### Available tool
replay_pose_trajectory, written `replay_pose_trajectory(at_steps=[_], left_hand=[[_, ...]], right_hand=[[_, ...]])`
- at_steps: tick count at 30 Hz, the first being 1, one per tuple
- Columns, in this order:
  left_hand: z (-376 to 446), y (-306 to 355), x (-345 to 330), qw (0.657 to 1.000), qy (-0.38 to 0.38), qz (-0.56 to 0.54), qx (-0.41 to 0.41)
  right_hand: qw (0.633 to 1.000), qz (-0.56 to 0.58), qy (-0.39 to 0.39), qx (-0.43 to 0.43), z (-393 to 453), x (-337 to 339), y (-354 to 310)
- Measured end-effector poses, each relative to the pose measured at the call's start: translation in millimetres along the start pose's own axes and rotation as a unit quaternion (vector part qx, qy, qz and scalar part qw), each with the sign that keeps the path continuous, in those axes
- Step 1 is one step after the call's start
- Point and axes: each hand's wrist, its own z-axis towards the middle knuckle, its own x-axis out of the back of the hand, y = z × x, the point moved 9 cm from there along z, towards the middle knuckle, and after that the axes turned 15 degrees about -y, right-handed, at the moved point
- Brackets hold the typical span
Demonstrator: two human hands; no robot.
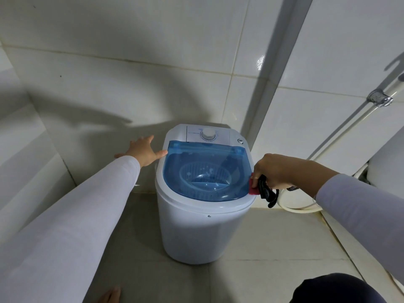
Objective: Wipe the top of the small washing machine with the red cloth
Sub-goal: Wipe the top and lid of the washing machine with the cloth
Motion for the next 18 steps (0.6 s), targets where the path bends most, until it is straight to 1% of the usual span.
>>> replay_pose_trajectory(at_steps=[2, 4, 6, 9, 13, 18], left_hand=[[0, 1, 1, 1.0, 0.002, 0.006, 0.001], [-1, 2, 1, 1.0, 0.004, 0.011, 0.0], [-2, 2, 2, 1.0, 0.004, 0.013, 0.001], [-1, 0, 2, 1.0, 0.001, 0.008, 0.002], [1, -2, 1, 1.0, -0.002, 0.007, 0.005], [-1, 1, 3, 1.0, -0.006, -0.001, 0.006]], right_hand=[[1.0, 0.0, 0.005, -0.001, -3, 6, 0], [0.999, 0.029, 0.03, 0.013, -7, 22, -7], [0.996, 0.047, 0.059, 0.042, -12, 41, -24], [0.991, 0.027, 0.089, 0.096, -9, 60, -63], [0.985, 0.001, 0.089, 0.146, 4, 66, -116], [0.981, -0.035, 0.083, 0.172, 20, 63, -164]])
